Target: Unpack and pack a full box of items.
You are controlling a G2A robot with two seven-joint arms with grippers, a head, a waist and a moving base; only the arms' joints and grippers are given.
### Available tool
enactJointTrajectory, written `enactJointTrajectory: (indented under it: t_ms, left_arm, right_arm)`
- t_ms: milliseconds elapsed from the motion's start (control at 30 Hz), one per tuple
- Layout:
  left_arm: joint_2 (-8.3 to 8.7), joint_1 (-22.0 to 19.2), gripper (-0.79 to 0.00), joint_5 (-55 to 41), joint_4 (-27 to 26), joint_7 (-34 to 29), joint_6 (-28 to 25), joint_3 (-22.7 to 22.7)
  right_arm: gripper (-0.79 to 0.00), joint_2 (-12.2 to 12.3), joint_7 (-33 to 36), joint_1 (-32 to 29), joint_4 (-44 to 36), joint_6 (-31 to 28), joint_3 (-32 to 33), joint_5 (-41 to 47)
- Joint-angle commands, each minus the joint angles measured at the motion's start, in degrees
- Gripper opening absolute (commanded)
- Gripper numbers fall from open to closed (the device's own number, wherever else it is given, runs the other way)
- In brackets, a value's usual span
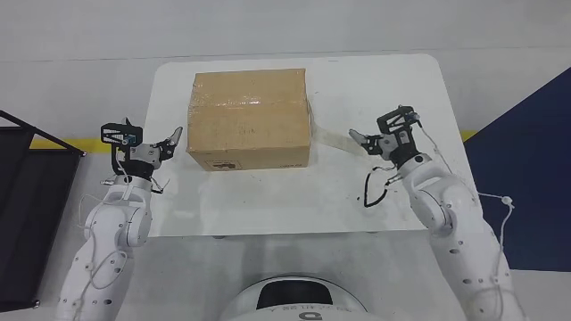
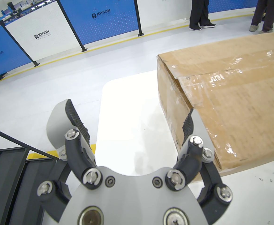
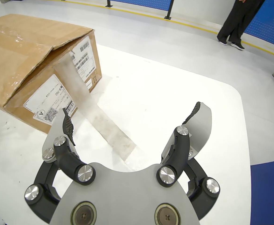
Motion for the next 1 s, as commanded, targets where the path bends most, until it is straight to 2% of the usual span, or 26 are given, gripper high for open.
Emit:
enactJointTrajectory:
  t_ms: [0,300,400,667,967]
  left_arm:
    - [0.00,0.00,0.000,0.00,0.00,0.00,0.00,0.00]
    - [0.00,0.00,0.000,0.00,0.00,0.00,0.00,0.00]
    - [0.00,0.00,0.000,0.00,0.00,0.00,0.00,0.00]
    - [0.00,0.00,0.000,0.00,0.00,0.00,0.00,0.00]
    - [0.00,0.00,0.000,0.00,0.00,0.00,0.00,0.00]
  right_arm:
    - [0.000,-0.09,0.60,1.24,0.09,-0.07,-0.72,0.29]
    - [0.000,-0.14,0.78,1.77,0.82,-0.45,-0.58,1.92]
    - [0.000,-0.42,1.71,6.96,4.77,-1.33,-1.45,4.98]
    - [0.000,-2.15,4.23,20.96,18.89,-2.86,-10.07,8.86]
    - [0.000,-3.27,5.82,28.41,28.03,-8.24,-15.02,11.31]
